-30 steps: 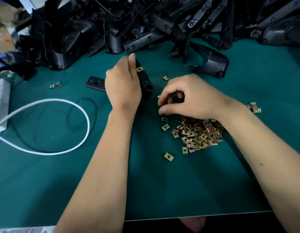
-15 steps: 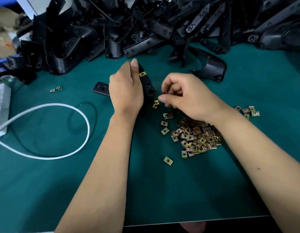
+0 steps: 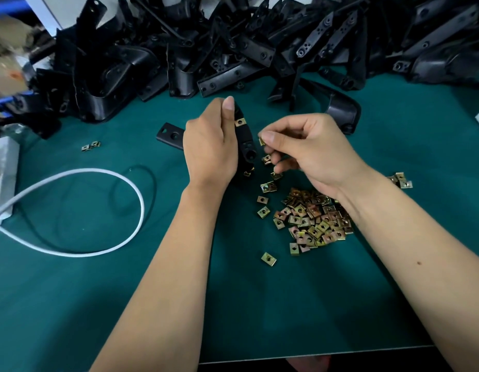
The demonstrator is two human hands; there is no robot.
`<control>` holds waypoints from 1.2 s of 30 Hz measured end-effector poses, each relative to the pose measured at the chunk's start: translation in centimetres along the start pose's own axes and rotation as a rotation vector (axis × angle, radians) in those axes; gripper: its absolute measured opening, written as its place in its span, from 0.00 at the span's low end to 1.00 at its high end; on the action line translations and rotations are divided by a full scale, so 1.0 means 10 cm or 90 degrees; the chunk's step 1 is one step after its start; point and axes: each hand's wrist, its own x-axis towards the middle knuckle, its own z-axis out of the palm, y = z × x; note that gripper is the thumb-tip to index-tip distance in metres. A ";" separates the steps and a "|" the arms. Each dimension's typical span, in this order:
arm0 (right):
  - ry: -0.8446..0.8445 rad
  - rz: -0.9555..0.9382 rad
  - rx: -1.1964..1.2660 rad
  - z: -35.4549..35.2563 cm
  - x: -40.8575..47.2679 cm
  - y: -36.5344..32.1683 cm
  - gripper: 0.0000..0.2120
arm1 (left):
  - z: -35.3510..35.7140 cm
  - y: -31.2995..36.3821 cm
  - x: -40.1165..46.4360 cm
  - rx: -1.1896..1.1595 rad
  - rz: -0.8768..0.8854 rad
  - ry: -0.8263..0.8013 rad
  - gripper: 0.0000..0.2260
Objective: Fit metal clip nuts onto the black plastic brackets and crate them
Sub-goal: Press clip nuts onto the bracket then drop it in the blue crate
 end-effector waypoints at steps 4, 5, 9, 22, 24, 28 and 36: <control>0.015 0.001 0.017 0.04 0.00 0.02 0.03 | 0.02 0.00 -0.01 -0.004 0.019 -0.004 0.20; 0.016 -0.003 0.016 0.04 0.00 0.03 0.03 | 0.02 0.00 -0.01 -0.005 0.022 -0.003 0.21; 0.029 -0.016 0.008 0.07 0.00 0.04 0.03 | 0.03 0.00 -0.01 -0.010 0.026 -0.007 0.19; 0.058 -0.020 -0.007 0.11 -0.01 0.06 0.03 | 0.03 0.02 -0.02 -0.005 0.013 -0.012 0.17; 0.059 -0.023 0.000 0.12 -0.01 0.07 0.04 | 0.02 0.03 -0.02 0.001 0.018 -0.020 0.17; 0.061 -0.006 0.036 0.12 -0.01 0.07 0.03 | 0.03 0.03 -0.02 -0.016 -0.004 -0.015 0.18; 0.045 -0.014 0.030 0.11 -0.01 0.07 0.03 | 0.01 -0.01 0.00 -0.005 -0.013 -0.009 0.18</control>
